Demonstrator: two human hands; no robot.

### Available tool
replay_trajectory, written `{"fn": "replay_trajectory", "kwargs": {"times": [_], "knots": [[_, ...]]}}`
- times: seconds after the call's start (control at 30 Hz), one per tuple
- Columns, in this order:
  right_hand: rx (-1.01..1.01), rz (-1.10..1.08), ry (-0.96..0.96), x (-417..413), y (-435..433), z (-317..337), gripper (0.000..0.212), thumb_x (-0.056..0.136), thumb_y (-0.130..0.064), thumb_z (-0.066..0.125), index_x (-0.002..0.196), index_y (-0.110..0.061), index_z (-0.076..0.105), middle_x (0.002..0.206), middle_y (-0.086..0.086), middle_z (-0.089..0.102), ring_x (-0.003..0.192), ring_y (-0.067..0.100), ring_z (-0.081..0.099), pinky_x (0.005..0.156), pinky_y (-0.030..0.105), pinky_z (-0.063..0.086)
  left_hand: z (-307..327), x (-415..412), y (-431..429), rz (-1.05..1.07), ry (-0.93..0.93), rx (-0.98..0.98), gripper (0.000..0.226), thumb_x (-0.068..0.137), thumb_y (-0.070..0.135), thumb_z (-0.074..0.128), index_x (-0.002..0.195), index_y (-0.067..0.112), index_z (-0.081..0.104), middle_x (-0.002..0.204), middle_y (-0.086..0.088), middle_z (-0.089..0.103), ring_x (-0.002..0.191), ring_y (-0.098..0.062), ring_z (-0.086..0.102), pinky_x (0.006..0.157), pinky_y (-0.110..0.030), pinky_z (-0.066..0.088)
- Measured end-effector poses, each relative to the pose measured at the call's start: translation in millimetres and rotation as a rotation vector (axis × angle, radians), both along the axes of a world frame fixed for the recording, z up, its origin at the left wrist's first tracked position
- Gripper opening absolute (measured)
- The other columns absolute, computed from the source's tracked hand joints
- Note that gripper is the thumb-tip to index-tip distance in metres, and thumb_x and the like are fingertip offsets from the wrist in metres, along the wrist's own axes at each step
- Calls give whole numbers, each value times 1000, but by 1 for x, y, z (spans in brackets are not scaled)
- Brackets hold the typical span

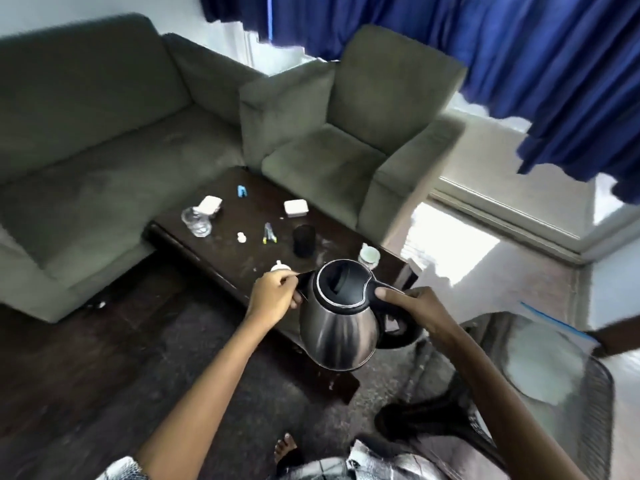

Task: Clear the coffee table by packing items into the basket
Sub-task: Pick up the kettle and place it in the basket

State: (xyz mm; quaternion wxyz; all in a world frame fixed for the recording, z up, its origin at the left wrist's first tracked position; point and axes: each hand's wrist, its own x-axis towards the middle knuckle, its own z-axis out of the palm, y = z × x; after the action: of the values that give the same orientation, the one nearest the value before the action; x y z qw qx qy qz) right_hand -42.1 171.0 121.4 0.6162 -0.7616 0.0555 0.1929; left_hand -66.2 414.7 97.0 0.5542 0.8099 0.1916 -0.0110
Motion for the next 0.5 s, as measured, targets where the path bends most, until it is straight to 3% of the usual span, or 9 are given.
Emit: {"fn": "replay_trajectory", "kwargs": {"times": [0.07, 0.1, 0.17, 0.33, 0.43, 0.5], "knots": [[15, 78, 24, 7, 35, -2, 55, 60, -46, 82, 60, 5, 62, 55, -5, 59, 53, 4, 53, 55, 18, 39, 1, 1, 36, 20, -1, 14, 24, 88, 3, 44, 85, 15, 65, 37, 8, 56, 32, -2, 48, 48, -20, 44], [20, 93, 39, 12, 51, -2, 52, 61, -47, 81, 59, 1, 62, 55, -4, 60, 53, 6, 54, 54, 18, 39, 2, 3, 52, 27, -1, 23, 24, 88, 3, 44, 86, 14, 66, 38, 8, 57, 32, -1, 48, 51, -23, 45], [47, 142, 32, 23, 85, 2, 36, 73, -30, 75, 48, -8, 60, 43, -6, 59, 40, 3, 53, 47, 14, 40, 3, 7, 85, 32, 3, 45, 24, 88, 4, 45, 87, 16, 66, 41, 7, 57, 33, 0, 49, 55, -27, 47], [-53, 331, 53, 54, 161, -1, 57, 65, -54, 68, 41, -3, 59, 38, 13, 53, 37, 19, 49, 50, 22, 43, -3, 28, 159, 39, 39, 93, 26, 90, 8, 44, 82, 22, 64, 53, 2, 61, 39, -4, 53, 62, -30, 48], [-106, 337, 71, 79, 204, -11, 50, 70, -44, 72, 40, -7, 58, 37, 8, 54, 37, 18, 48, 50, 26, 40, -11, 48, 201, 36, 63, 91, 31, 91, 6, 42, 74, 24, 61, 52, 2, 60, 38, -4, 52, 61, -29, 48], [-122, 324, 60, 95, 230, -21, 50, 60, -50, 78, 49, -4, 61, 48, 11, 58, 45, 20, 50, 52, 26, 38, -19, 65, 229, 37, 92, 85, 27, 91, 4, 42, 80, 17, 62, 52, 1, 59, 34, 0, 50, 57, -26, 48]]}}
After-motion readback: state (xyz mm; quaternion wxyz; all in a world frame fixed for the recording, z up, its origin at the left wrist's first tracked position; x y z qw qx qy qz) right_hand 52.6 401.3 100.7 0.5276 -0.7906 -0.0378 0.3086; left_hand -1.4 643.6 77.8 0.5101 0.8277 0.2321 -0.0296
